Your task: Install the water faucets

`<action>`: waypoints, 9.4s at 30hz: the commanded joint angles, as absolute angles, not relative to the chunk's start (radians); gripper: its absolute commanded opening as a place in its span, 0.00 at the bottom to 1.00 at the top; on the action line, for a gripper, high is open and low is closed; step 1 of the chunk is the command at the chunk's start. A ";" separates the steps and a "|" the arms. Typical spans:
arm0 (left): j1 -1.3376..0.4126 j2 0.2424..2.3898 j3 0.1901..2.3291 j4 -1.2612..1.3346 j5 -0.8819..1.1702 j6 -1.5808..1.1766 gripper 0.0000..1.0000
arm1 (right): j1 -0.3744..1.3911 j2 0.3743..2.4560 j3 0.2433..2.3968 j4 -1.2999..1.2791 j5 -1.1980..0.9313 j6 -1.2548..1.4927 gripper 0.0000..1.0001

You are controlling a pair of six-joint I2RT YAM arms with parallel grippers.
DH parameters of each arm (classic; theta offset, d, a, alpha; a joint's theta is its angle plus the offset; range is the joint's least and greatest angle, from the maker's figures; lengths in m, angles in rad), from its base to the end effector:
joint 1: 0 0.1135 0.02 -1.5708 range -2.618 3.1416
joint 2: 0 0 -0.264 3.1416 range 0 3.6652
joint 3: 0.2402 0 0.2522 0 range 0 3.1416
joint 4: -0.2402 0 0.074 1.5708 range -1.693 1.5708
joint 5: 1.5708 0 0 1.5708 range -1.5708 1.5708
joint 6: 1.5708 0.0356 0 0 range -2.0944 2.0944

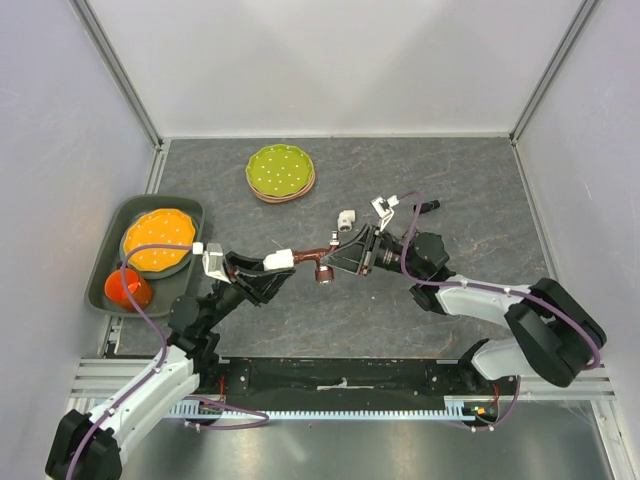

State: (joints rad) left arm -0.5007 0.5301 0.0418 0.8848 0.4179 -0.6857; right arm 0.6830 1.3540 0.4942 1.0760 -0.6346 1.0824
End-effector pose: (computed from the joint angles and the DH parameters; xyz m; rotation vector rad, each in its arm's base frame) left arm 0.1115 -0.0775 0.2262 0.2813 1.2821 -1.2706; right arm 0.1952 0.1860 0.2469 -0.3160 1.6613 1.8303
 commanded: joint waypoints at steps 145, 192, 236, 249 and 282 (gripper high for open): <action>-0.571 0.603 0.095 0.813 0.477 -0.601 0.02 | 0.669 1.120 0.609 0.536 -0.591 0.740 0.79; -0.571 0.690 0.136 0.750 0.460 -0.707 0.02 | 0.623 1.120 0.534 0.633 -0.548 0.496 0.98; -0.569 0.847 0.173 0.988 0.607 -0.876 0.02 | 0.626 1.077 0.383 0.982 -0.756 0.474 0.36; -0.572 0.570 0.098 0.903 0.566 -0.640 0.02 | 0.626 1.225 0.482 0.894 -0.666 0.995 0.00; -0.577 0.664 0.182 0.569 0.265 -0.870 0.02 | 0.637 0.853 0.396 0.549 -0.308 0.289 0.98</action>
State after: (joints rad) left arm -0.5785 0.6510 0.1143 0.6048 0.3332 -0.7860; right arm 0.6281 0.9222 0.4355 0.5591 -0.3454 0.4805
